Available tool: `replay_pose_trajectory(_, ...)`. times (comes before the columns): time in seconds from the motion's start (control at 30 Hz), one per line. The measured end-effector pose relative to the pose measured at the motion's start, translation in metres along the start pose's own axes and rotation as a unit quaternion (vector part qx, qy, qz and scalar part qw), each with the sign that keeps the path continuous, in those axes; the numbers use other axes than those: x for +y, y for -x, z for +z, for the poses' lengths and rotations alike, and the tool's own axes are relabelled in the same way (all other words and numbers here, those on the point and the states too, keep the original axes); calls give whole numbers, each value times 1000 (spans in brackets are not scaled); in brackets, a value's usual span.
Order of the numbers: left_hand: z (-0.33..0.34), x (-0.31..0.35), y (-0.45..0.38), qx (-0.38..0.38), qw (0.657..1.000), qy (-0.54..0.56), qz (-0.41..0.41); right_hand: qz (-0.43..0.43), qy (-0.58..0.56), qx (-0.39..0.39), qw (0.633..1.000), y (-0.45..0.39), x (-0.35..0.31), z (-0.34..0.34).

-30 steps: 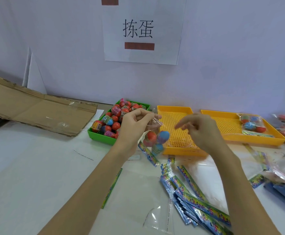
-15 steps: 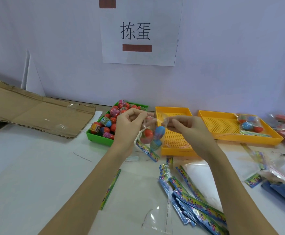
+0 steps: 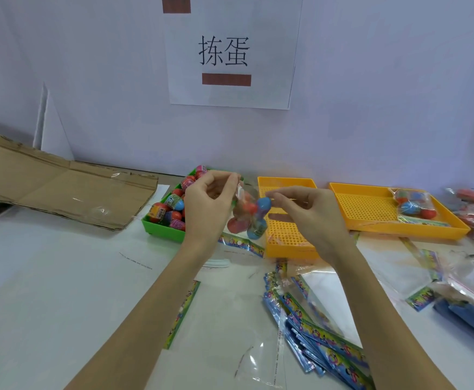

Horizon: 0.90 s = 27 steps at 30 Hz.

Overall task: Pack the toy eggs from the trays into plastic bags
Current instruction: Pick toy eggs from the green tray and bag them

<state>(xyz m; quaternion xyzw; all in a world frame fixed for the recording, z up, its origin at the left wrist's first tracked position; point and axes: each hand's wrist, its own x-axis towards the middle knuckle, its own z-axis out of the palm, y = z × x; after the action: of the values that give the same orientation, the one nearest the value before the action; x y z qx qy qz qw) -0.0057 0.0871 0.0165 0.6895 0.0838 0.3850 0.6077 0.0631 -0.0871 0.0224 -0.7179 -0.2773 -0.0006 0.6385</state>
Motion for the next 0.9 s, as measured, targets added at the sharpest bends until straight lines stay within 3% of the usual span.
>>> replay_pose_trajectory(0.1, -2, 0, -1, -9, 1000, 27, -11, -7, 3, -3, 1000, 0, -4, -3)
replay_pose_trajectory(0.27, -6, -4, -5, -155, 974, 134, -96, 8, -50, 22, 998, 1, -10, -7)
replay_pose_trajectory(0.37, -5, -8, -6, -123, 963, 191, -145, 20, -66, 44, 997, 0, -8, -14)
replay_pose_trajectory(0.5, -4, -16, -5, -86, 977, 151, -121, 26, -54, 60, 996, -1, -5, -17)
replay_pose_trajectory(0.7, -12, -17, -7, -173, 967, 121, -144, 38, -54, 72, 995, 0, -5, -24)
replay_pose_trajectory(0.9, -14, -16, -7, -172, 957, 164, -169, 50, -76, 12, 996, 3, -4, -36)
